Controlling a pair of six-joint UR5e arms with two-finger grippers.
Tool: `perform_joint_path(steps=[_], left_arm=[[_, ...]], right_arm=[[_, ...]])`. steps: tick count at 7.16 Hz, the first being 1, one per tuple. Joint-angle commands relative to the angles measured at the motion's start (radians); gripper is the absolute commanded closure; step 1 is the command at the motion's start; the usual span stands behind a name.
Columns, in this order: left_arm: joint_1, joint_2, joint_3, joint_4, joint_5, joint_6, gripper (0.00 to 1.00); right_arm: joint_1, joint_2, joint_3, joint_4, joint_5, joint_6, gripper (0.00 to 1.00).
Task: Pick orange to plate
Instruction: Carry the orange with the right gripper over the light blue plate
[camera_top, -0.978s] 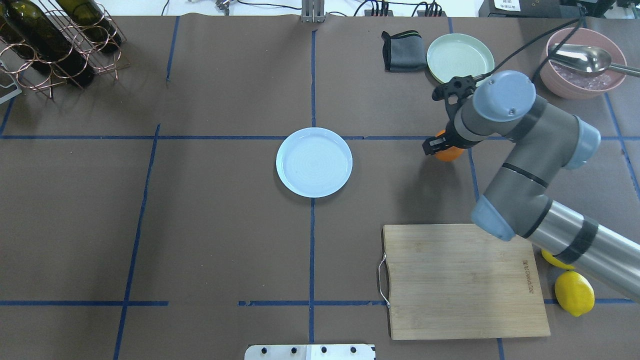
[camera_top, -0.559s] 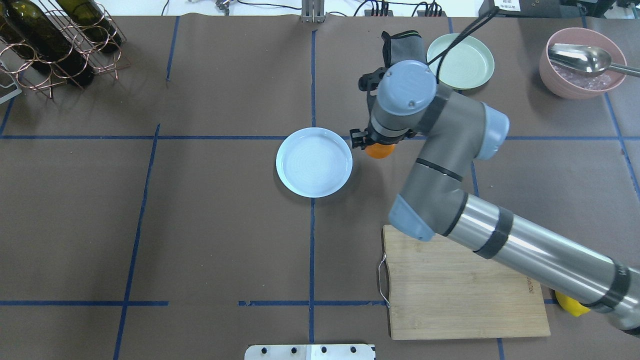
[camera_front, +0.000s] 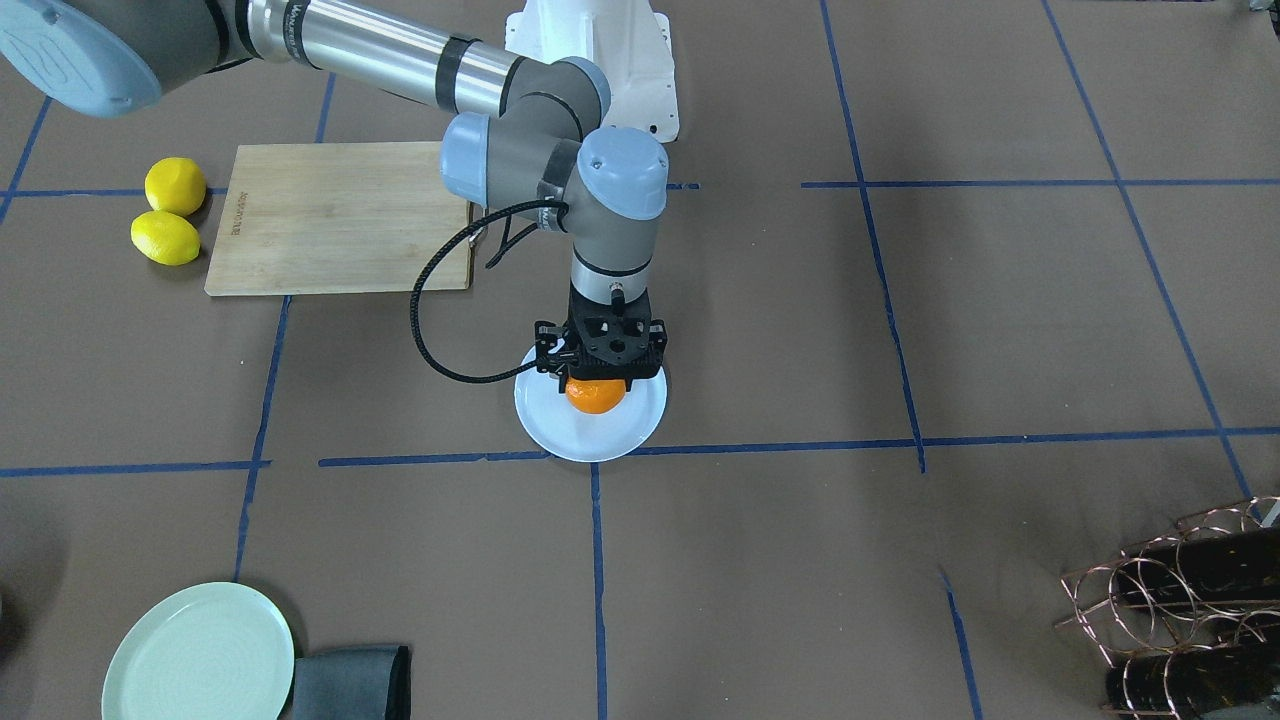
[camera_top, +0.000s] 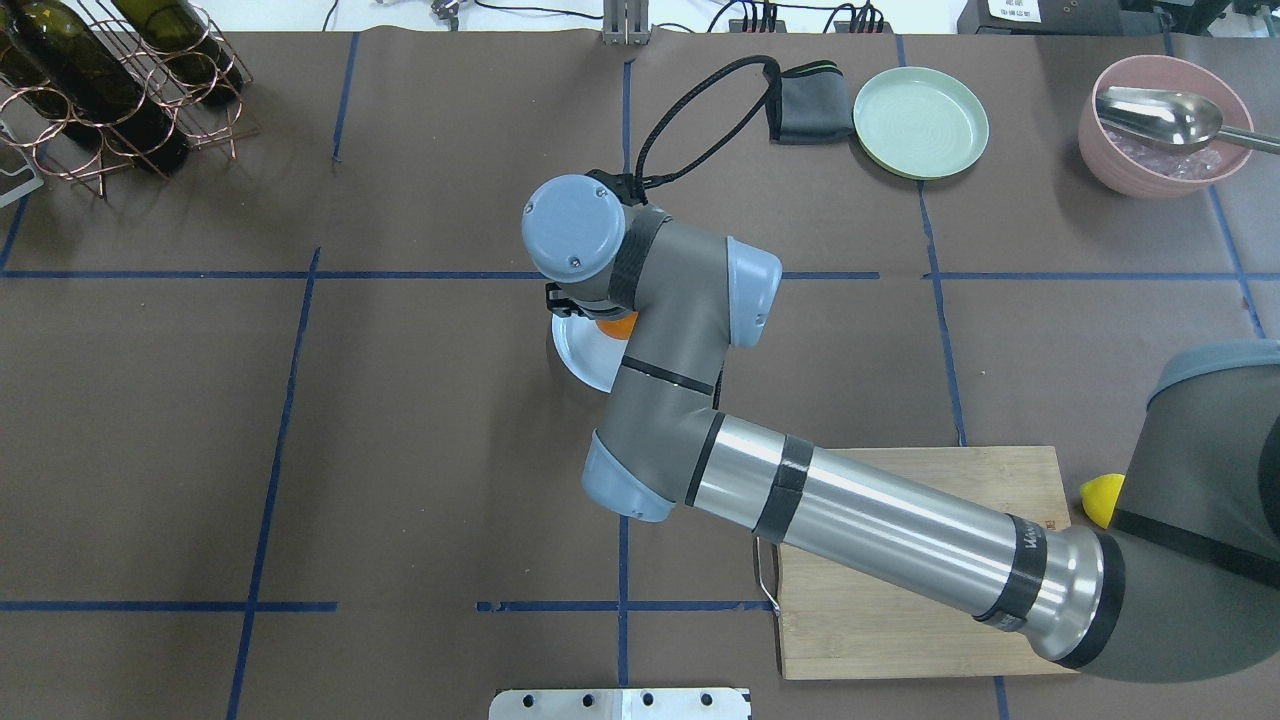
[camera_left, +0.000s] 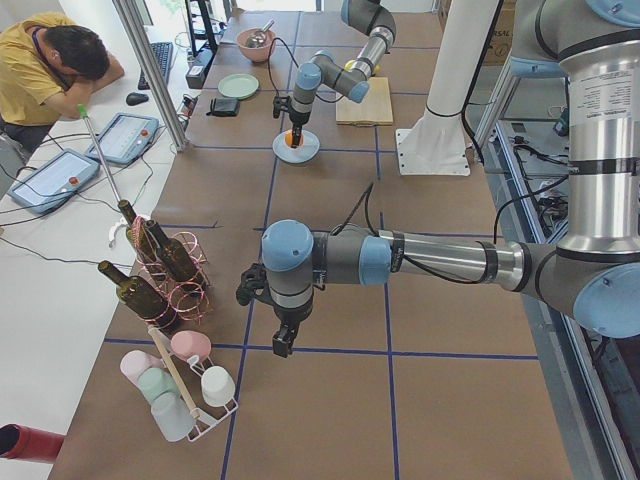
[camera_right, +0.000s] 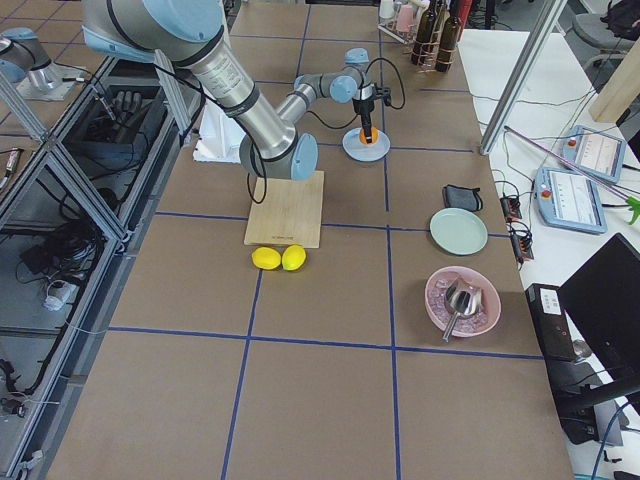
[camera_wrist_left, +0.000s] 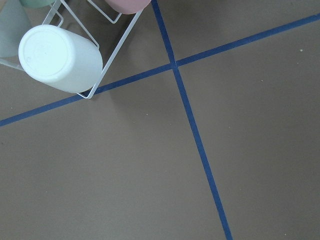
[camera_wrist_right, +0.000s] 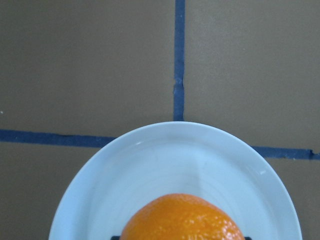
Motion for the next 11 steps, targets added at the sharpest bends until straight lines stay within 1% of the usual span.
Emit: perform_joint_path(steps=[1, 2, 3, 5, 7, 8, 9, 11], left_arm=[[0.0, 0.0, 0.0, 0.0, -0.001, 0.001, 0.0], [0.0, 0.0, 0.0, 0.0, -0.001, 0.001, 0.0], [0.0, 0.0, 0.0, 0.0, 0.001, 0.001, 0.0], [0.0, 0.0, 0.0, 0.0, 0.001, 0.001, 0.0], [0.0, 0.0, 0.0, 0.0, -0.001, 0.002, 0.0], [0.001, 0.0, 0.0, 0.0, 0.001, 0.002, 0.0], [0.002, -0.002, 0.0, 0.0, 0.001, 0.004, 0.0], [0.0, 0.006, 0.006, 0.009, -0.001, 0.004, 0.0]], right_arm=[[-0.023, 0.005, -0.014, -0.042, -0.042, 0.006, 0.76], [-0.023, 0.004, -0.017, -0.046, -0.045, 0.006, 0.73], [-0.023, 0.0, -0.02, -0.046, -0.048, 0.005, 0.58], [-0.023, 0.003, -0.021, -0.044, -0.057, 0.006, 0.0], [-0.01, 0.005, -0.011, -0.043, -0.054, -0.008, 0.0], [0.014, 0.005, 0.005, -0.043, -0.044, -0.02, 0.0], [0.073, -0.003, 0.044, -0.046, 0.028, -0.078, 0.0], [0.266, -0.068, 0.109, -0.049, 0.235, -0.31, 0.0]])
